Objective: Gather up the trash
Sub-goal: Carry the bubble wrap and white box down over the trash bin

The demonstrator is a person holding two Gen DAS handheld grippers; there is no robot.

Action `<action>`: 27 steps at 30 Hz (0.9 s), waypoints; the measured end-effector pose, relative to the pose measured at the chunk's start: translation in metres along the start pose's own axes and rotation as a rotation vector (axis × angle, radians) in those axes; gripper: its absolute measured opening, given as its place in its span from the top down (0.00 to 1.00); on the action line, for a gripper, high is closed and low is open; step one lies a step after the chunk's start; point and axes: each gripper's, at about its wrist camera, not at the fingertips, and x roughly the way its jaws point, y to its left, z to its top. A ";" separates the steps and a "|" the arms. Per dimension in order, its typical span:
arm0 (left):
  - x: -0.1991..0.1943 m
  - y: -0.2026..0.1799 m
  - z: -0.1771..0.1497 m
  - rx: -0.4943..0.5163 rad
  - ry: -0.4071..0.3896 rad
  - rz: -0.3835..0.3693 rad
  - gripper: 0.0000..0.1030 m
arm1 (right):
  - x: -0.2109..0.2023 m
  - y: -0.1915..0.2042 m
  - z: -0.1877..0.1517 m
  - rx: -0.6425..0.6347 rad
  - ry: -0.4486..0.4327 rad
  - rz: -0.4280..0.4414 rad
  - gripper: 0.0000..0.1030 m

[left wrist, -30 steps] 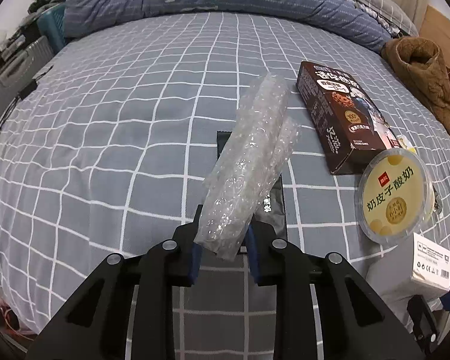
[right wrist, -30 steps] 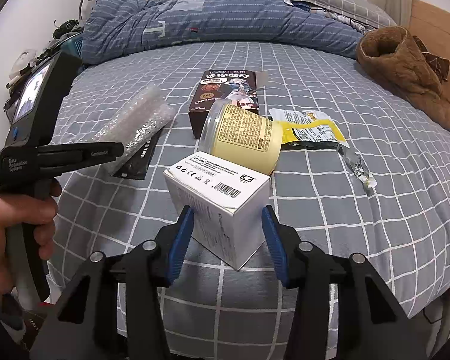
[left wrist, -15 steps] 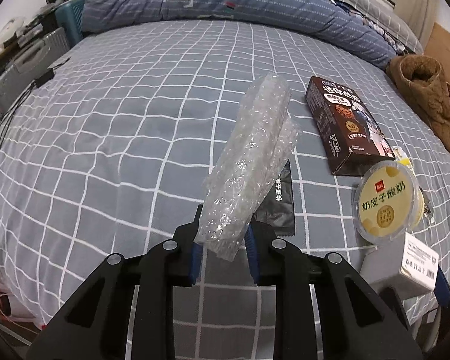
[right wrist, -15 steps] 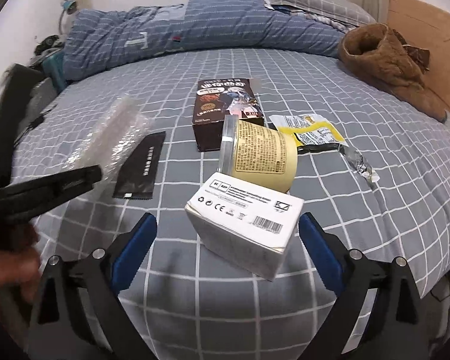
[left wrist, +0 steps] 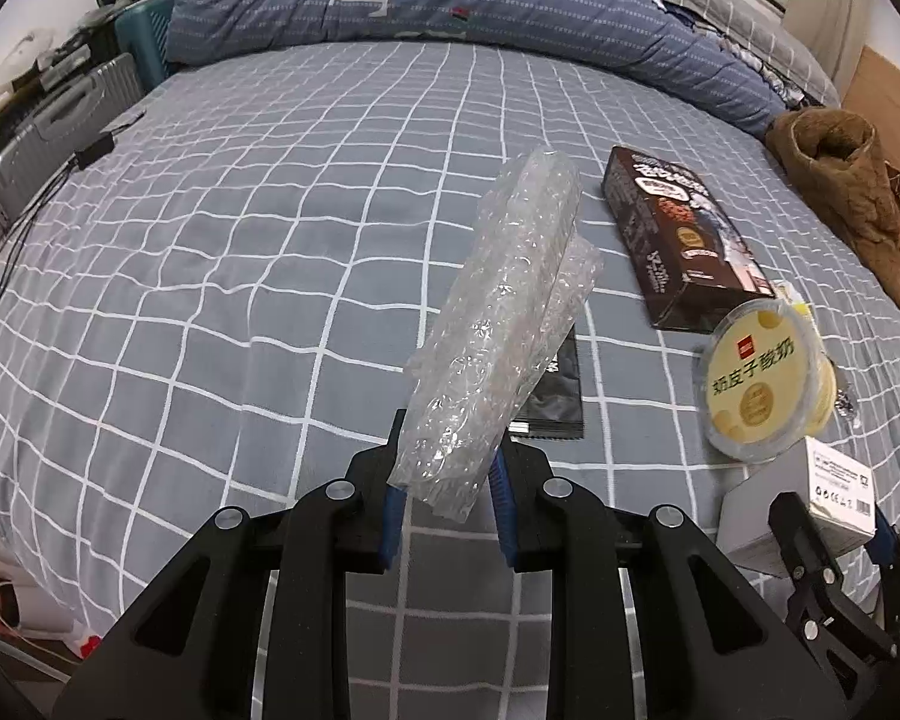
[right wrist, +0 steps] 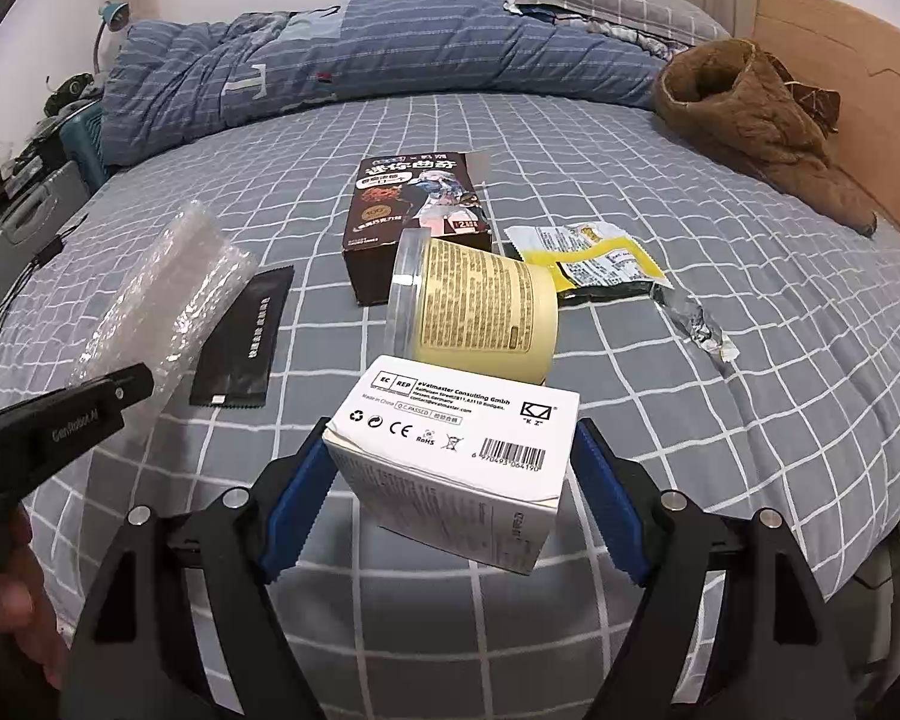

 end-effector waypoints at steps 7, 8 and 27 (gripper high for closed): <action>-0.015 -0.005 -0.008 0.005 -0.003 -0.008 0.77 | -0.019 -0.007 -0.002 -0.011 -0.007 0.031 0.27; -0.018 -0.005 -0.010 0.001 -0.005 -0.014 0.77 | -0.023 -0.009 -0.001 -0.008 -0.012 0.037 0.27; -0.069 -0.008 -0.052 -0.009 -0.022 -0.068 0.77 | -0.082 -0.018 -0.012 0.010 -0.061 0.052 0.27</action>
